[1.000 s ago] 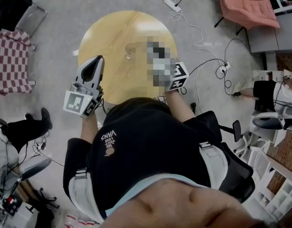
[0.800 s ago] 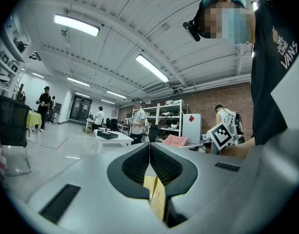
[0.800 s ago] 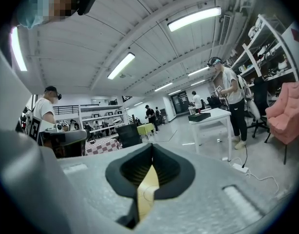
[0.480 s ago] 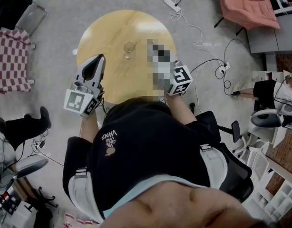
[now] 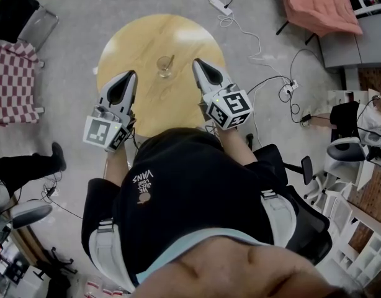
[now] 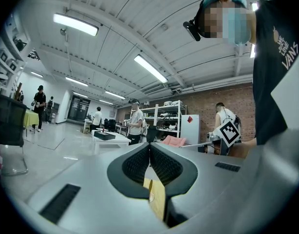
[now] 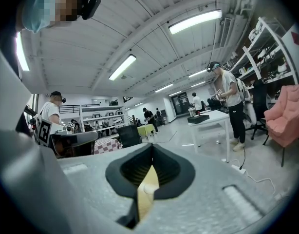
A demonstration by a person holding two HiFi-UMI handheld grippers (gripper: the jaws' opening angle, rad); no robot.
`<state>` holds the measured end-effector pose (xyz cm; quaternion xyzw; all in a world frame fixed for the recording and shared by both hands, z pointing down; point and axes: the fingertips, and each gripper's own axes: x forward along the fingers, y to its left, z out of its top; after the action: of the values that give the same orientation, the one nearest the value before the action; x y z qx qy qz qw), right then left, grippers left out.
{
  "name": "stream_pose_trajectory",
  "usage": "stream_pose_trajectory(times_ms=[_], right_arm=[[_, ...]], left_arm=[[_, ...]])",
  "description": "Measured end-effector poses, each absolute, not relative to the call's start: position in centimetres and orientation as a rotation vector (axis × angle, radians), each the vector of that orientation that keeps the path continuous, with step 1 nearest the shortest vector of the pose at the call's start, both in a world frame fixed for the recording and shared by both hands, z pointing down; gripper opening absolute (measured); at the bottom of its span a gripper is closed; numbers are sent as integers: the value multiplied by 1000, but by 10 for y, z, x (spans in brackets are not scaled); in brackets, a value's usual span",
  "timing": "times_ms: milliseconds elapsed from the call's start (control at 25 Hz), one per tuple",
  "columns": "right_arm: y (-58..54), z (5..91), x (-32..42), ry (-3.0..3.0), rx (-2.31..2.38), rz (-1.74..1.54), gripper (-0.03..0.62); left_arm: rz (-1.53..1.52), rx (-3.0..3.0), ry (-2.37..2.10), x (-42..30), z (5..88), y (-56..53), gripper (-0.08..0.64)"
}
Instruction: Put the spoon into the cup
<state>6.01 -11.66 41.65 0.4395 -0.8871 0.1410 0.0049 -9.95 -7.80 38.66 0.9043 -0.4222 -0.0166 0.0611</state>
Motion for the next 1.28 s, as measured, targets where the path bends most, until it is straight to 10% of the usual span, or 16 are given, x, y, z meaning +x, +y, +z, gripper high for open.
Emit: stream_pose_trajectory(times_ms=[1280], right_arm=[[-107, 432, 71, -2733, 1343, 469, -5]], left_arm=[[-48, 2717, -1296, -91, 384, -80, -2]])
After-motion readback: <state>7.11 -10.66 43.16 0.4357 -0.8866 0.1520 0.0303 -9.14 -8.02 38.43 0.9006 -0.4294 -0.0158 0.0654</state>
